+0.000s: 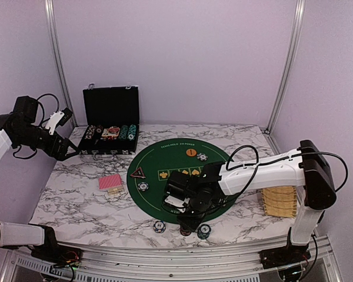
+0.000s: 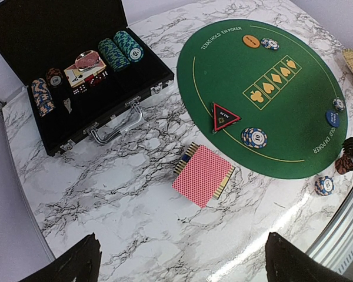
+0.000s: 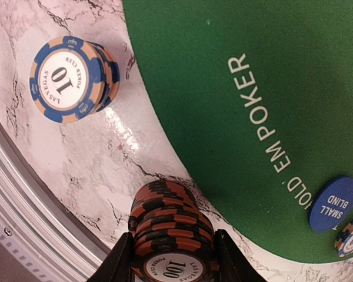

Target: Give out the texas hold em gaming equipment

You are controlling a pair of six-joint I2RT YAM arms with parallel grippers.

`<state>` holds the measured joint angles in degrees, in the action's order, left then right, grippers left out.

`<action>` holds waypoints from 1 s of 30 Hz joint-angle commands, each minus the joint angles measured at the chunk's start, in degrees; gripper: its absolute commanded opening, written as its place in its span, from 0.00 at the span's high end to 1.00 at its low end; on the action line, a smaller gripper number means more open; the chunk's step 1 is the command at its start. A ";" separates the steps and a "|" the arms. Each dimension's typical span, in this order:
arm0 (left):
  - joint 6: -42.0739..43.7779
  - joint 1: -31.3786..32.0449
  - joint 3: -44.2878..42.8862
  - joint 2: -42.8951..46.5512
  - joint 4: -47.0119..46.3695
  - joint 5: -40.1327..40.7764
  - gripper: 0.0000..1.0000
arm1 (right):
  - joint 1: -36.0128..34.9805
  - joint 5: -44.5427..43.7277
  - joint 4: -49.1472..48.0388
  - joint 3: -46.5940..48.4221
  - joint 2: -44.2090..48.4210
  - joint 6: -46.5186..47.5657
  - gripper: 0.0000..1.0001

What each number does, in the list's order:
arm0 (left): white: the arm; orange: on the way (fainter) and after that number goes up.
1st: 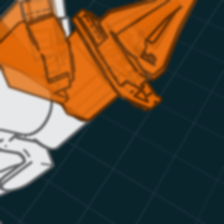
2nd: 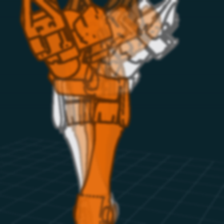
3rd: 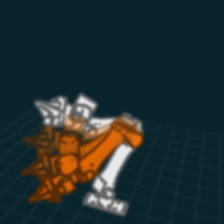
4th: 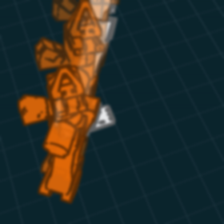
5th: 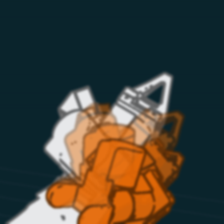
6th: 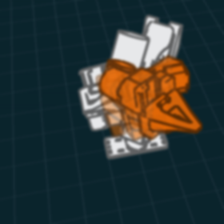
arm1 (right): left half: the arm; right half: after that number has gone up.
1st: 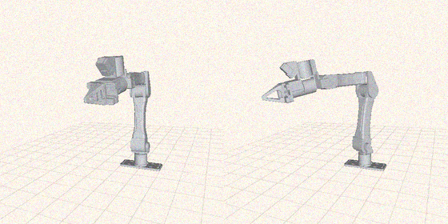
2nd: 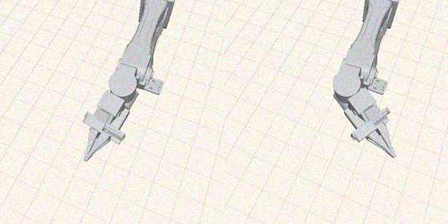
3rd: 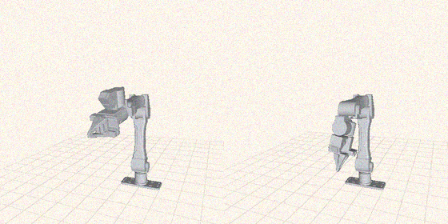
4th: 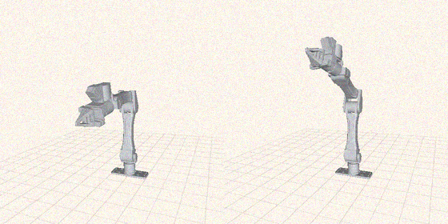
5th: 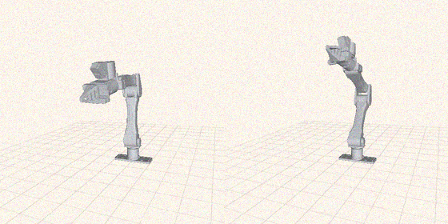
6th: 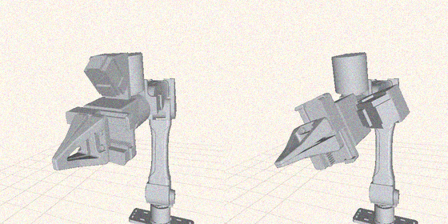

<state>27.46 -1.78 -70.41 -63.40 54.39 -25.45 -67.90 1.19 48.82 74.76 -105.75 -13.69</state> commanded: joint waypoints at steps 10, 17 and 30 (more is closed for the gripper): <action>0.40 0.20 -0.86 1.05 1.60 -0.25 0.01 | 0.22 0.92 -1.11 1.46 -0.31 -0.55 0.67; 0.37 0.20 -0.94 0.78 1.60 -0.61 0.01 | 0.23 1.01 -0.51 1.86 0.19 -0.33 0.55; 0.34 0.18 -1.03 0.78 1.55 -0.59 0.01 | 0.22 1.07 0.52 2.82 0.50 -0.03 0.53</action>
<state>27.46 -1.78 -70.41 -63.29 54.41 -25.47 -67.90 2.28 48.66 75.18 -105.86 -13.67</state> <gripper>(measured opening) 0.989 0.481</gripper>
